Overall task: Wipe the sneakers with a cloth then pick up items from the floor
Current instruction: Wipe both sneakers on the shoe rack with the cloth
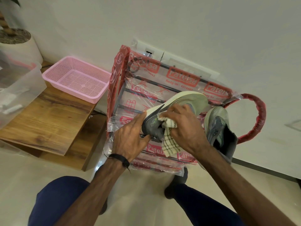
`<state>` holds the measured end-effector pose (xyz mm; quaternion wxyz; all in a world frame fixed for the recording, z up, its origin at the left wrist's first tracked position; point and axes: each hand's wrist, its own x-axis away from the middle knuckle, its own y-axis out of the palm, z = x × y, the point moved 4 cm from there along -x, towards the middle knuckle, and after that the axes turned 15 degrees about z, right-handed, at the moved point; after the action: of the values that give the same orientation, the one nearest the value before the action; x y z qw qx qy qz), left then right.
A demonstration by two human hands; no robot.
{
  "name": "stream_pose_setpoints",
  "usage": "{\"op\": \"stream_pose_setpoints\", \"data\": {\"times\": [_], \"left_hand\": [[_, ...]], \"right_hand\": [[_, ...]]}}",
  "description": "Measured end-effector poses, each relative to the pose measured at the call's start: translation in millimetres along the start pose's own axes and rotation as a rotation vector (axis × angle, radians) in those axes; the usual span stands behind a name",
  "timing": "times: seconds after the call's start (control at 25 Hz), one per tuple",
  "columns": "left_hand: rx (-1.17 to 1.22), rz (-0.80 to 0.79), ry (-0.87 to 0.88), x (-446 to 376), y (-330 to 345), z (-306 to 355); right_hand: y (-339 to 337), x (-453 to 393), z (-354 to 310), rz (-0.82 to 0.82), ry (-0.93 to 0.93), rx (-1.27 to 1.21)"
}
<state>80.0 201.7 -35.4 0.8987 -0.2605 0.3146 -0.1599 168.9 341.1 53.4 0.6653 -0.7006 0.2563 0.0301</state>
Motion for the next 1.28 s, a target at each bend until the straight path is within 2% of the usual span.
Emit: {"op": "stream_pose_setpoints", "data": {"times": [0.12,0.24,0.4,0.52,0.68,0.96,1.16,1.2,1.28], "left_hand": [[-0.021,0.016,0.004,1,2,-1],[-0.033,0.030,0.023,2,2,-2],[-0.001,0.040,0.023,1,1,-1],[0.003,0.031,0.026,0,0,0],[0.019,0.016,0.011,1,0,0],[0.005,0.015,0.012,1,3,-8],[-0.001,0.038,0.008,1,0,-3],[-0.011,0.032,0.009,1,1,-3],[-0.023,0.026,0.011,1,1,-3]], "right_hand": [[3,-3,21,0.070,0.221,0.056],[0,-6,40,0.135,0.359,0.042],[-34,-19,58,0.304,0.470,0.018],[-58,-23,61,0.362,0.361,0.125],[-13,-7,29,0.117,0.142,0.187],[0,3,2,0.028,0.042,0.119],[-10,6,12,-0.185,-0.172,-0.091],[-14,6,22,-0.172,-0.183,-0.111],[-22,1,45,0.011,-0.024,-0.089]]}}
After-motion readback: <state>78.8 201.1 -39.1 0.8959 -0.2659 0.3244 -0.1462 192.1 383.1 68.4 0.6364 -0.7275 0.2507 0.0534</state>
